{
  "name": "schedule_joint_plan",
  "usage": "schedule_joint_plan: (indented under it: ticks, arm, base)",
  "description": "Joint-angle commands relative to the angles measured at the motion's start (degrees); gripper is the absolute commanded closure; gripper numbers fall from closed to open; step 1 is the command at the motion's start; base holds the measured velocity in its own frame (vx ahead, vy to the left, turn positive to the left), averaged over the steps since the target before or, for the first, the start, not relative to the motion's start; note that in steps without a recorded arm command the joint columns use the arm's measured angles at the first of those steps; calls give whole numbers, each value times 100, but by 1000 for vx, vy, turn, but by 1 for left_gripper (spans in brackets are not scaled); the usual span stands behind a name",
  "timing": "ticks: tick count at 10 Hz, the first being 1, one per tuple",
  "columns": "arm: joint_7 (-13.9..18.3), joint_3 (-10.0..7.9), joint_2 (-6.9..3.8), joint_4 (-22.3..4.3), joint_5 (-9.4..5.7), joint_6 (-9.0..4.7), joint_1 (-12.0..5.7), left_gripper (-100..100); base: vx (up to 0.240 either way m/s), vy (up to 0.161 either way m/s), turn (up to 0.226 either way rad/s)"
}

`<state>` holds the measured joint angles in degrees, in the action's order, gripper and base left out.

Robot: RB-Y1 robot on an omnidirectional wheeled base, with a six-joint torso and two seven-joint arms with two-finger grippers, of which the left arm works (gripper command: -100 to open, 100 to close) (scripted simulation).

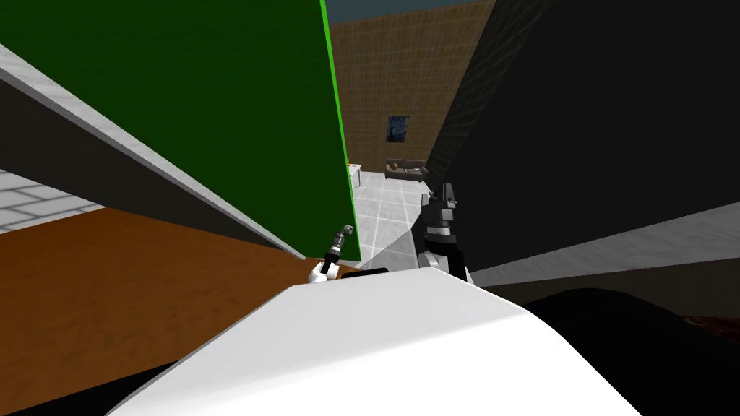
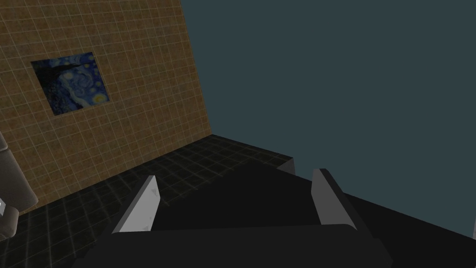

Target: Push the door open

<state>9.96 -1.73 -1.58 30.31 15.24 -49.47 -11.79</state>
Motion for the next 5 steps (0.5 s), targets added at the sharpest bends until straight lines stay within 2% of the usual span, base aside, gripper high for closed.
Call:
schedule_joint_plan:
  ticks: [1, 2, 5]
  arm:
    - [-63, -114, -86, -59, -80, -49, -88, 100]
    - [-94, -170, -118, -54, -126, -36, -88, 100]
    - [-184, -331, -188, -42, -260, 2, -90, 100]
  base:
    - [175, -74, 30]
    - [184, -64, 30]
    - [178, -109, 64]
